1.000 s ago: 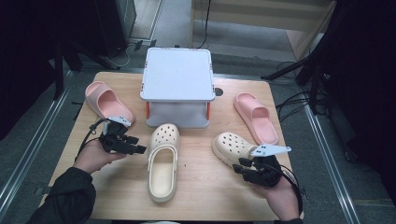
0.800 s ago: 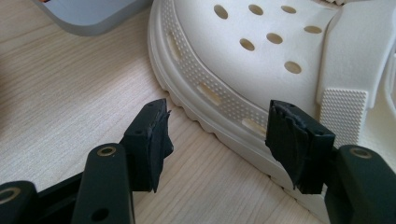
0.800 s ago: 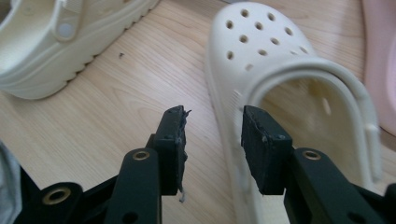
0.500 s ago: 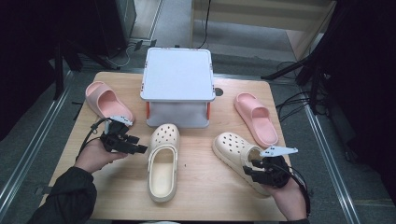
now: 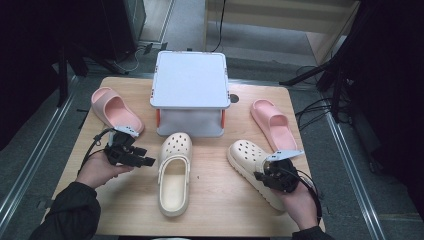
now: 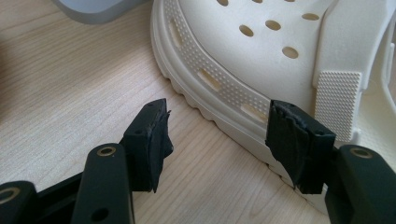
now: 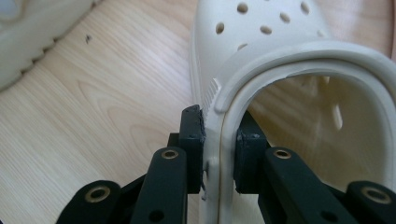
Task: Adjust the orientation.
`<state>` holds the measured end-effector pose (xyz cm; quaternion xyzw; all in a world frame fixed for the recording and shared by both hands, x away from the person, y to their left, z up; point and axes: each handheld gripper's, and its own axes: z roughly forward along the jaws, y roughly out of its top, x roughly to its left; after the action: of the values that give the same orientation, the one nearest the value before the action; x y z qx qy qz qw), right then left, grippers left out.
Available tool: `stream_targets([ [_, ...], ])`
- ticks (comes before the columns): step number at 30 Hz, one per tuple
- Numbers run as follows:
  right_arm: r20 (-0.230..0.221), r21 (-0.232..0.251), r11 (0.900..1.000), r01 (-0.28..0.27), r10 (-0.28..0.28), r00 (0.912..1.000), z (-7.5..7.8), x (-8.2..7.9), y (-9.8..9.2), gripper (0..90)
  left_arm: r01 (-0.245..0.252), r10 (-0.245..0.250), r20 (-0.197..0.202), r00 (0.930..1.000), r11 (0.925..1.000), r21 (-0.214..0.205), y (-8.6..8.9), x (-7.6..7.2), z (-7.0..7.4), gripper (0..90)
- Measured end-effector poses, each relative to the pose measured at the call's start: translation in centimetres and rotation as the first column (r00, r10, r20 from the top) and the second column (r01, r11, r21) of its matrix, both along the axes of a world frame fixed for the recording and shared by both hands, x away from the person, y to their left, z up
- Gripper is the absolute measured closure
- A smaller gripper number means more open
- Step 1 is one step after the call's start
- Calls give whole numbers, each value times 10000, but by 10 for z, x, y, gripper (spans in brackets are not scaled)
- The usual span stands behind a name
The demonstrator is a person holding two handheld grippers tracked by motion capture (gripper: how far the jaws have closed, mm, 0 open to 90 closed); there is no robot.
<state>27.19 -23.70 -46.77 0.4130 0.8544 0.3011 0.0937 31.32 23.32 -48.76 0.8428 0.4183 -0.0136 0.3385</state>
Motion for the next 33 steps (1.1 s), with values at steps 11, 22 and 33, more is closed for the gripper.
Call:
stream_targets([
  [11,756,54,9992,-387,381,9964,16,8,45,772,106,-106,144,9998,9999,-3,0,-6,1,395],
  [22,1041,-8,9987,-510,508,9933,15,24,83,770,35,-35,176,9998,10000,-42,1,-11,0,392],
  [33,1038,-158,9983,-564,578,9929,5,27,106,768,118,-119,298,9995,9999,30,2,-15,-2,380],
])
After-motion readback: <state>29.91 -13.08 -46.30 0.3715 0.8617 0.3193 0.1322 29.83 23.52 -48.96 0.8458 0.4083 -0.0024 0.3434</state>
